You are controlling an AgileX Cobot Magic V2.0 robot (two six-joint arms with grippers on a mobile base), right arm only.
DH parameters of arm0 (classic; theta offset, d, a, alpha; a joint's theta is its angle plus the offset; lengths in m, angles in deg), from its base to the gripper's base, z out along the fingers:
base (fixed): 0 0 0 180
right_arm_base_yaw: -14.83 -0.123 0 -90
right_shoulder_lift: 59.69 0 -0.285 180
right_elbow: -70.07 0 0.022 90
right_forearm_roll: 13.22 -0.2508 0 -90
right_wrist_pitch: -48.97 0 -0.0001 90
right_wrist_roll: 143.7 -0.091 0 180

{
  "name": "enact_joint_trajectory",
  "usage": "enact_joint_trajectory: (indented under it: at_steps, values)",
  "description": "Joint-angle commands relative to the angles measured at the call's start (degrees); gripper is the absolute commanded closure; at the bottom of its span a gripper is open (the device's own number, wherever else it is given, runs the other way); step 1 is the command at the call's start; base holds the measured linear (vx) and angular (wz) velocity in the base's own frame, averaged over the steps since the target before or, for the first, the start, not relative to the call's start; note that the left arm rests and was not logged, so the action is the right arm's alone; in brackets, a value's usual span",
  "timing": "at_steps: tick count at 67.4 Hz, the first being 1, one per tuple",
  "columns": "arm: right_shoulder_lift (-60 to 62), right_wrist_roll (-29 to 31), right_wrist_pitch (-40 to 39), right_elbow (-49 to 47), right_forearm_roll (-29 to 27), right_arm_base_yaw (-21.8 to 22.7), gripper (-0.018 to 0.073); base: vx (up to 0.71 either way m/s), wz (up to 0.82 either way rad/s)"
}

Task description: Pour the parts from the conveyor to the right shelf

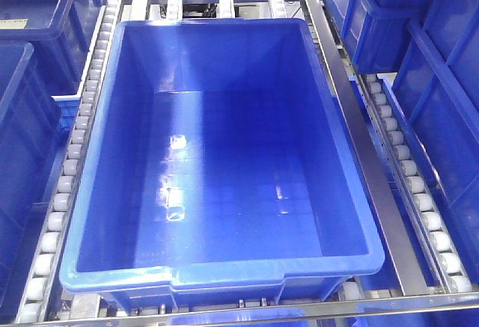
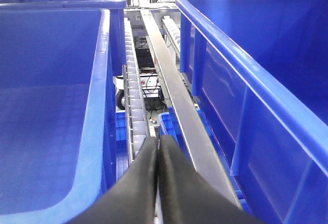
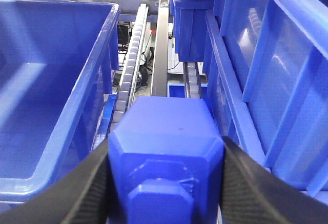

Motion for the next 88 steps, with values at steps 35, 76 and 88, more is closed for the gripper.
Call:
enact_joint_trajectory:
  at_steps: [35,76,88]
  values:
    - [-0.7,0.2,-6.2,-1.4,1.2,0.2,0.0565,0.00,0.00]
    - [-0.7,-0.2,-5.9,-1.4,-0.6,0.2,0.0565,0.00,0.00]
    - [-1.2,0.1,-5.0,-1.4,-0.6,0.2,0.0565,0.00,0.00]
